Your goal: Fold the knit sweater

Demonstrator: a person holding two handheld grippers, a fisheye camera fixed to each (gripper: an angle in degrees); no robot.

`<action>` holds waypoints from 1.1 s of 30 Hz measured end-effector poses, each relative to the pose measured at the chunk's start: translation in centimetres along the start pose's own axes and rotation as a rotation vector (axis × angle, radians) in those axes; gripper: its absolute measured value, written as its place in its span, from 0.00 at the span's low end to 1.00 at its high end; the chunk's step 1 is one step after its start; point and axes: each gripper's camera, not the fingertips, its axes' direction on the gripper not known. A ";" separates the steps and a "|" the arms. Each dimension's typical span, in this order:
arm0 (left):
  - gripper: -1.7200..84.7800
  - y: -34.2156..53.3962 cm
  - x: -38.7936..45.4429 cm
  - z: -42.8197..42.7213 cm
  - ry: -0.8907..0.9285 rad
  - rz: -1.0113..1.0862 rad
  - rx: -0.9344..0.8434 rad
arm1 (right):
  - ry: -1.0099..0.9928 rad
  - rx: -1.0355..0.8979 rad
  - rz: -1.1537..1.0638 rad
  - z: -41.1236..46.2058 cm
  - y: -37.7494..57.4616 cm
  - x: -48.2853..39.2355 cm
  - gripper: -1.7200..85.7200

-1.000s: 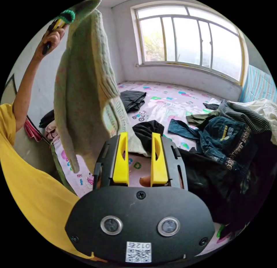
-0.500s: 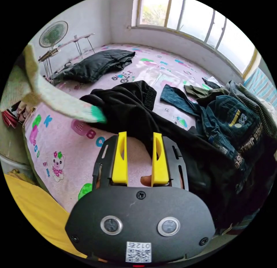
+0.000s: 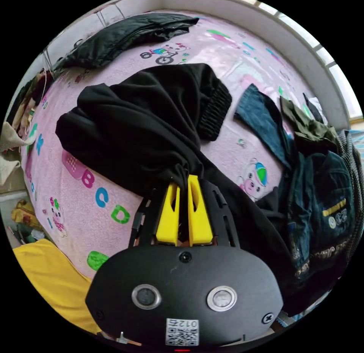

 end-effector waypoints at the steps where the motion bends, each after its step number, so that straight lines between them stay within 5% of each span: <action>1: 0.02 -0.1 -0.3 0.0 0.005 -0.007 -0.012 | 0.029 0.013 0.000 -0.7 0.7 0.4 0.07; 6: 0.02 -0.6 -0.4 0.6 0.031 -0.002 -0.082 | 0.259 0.085 0.145 -10.6 11.7 7.4 0.06; 15: 0.02 -1.6 -1.5 3.2 0.161 -0.099 -0.139 | 0.628 -0.069 0.644 -23.5 32.2 20.2 0.05; 21: 0.02 -2.2 -1.6 6.4 0.182 -0.173 -0.219 | 0.607 -0.116 1.001 -26.3 39.3 25.3 0.07; 33: 0.02 -2.9 -3.9 12.8 0.159 -0.161 -0.459 | 0.436 -0.220 0.940 -23.2 43.1 24.0 0.14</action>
